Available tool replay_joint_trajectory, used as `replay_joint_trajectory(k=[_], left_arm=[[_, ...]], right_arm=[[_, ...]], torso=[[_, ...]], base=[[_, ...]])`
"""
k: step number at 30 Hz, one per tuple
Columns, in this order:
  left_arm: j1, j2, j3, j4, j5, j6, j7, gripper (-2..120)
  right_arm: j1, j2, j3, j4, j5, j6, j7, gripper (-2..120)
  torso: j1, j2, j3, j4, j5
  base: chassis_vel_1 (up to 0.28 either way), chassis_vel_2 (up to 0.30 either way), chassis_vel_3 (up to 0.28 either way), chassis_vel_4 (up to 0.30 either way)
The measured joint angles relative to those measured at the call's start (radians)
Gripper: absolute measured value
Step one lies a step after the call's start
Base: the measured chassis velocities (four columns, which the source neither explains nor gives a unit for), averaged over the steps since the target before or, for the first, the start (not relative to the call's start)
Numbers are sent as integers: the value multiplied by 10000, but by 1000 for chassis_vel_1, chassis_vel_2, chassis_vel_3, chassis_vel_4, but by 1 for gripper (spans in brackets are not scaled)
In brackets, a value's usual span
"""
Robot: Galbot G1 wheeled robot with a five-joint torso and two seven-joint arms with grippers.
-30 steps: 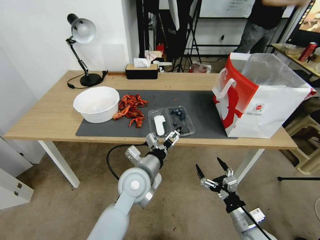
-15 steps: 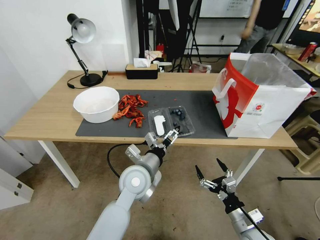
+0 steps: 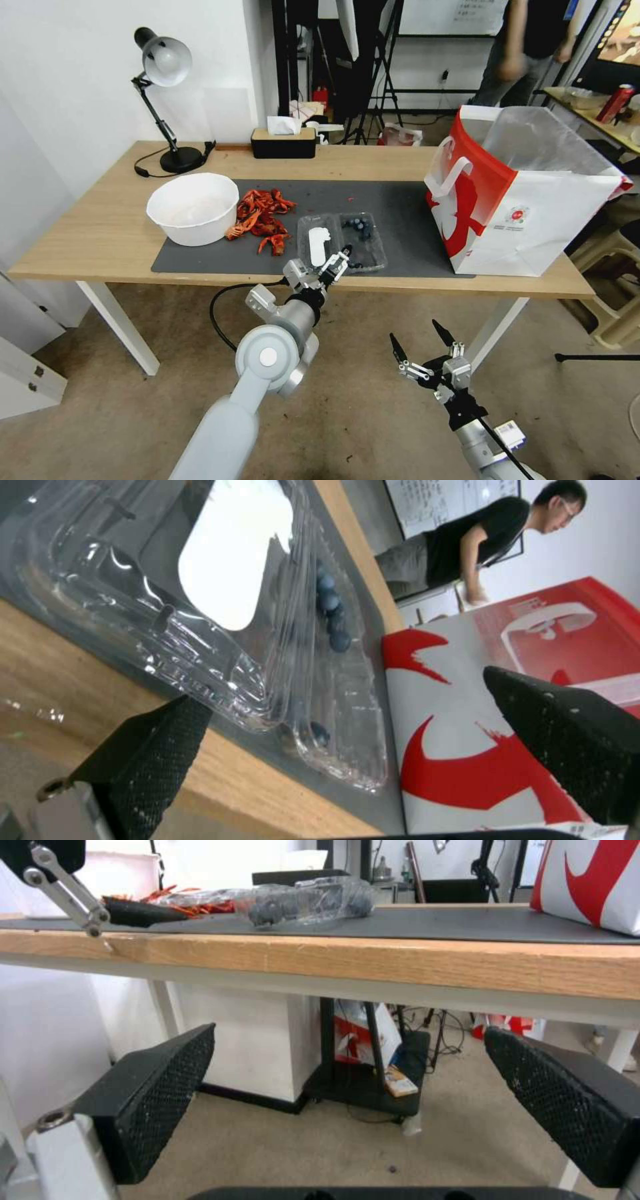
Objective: Close the takeout container lid, then place the container into the takeout bag.
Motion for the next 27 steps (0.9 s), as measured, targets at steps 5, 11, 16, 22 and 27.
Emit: replay_joint_trajectory(k=[5, 11, 16, 22, 27], left_arm=[[-30, -33, -22, 72, 2, -213, 198, 100], [-219, -86, -50, 89, -7, -354, 363, 100], [-391, -77, -94, 194, -10, -461, 599, 100], [-555, -14, -257, 337, -56, -530, 1017, 100], [-706, 27, -343, 530, -60, -547, 1532, 100]], right_arm=[[-59, 31, -2, -8, -24, 32, -1, 100], [-157, 63, 8, 25, -60, 76, -5, 100], [-197, 83, 28, 41, -76, 102, -7, 100], [-244, 77, 70, 48, -77, 140, -7, 100], [-263, 59, 100, 40, -77, 160, -6, 100]], torso=[[-1, 0, 0, 0, 0], [-1, 0, 0, 0, 0], [-1, 0, 0, -1, 0], [-1, 0, 0, 0, 0], [-1, -1, 0, 0, 0]], base=[[0, 0, 0, 0], [0, 0, 0, 0], [0, 0, 0, 0], [0, 0, 0, 0], [0, 0, 0, 0]])
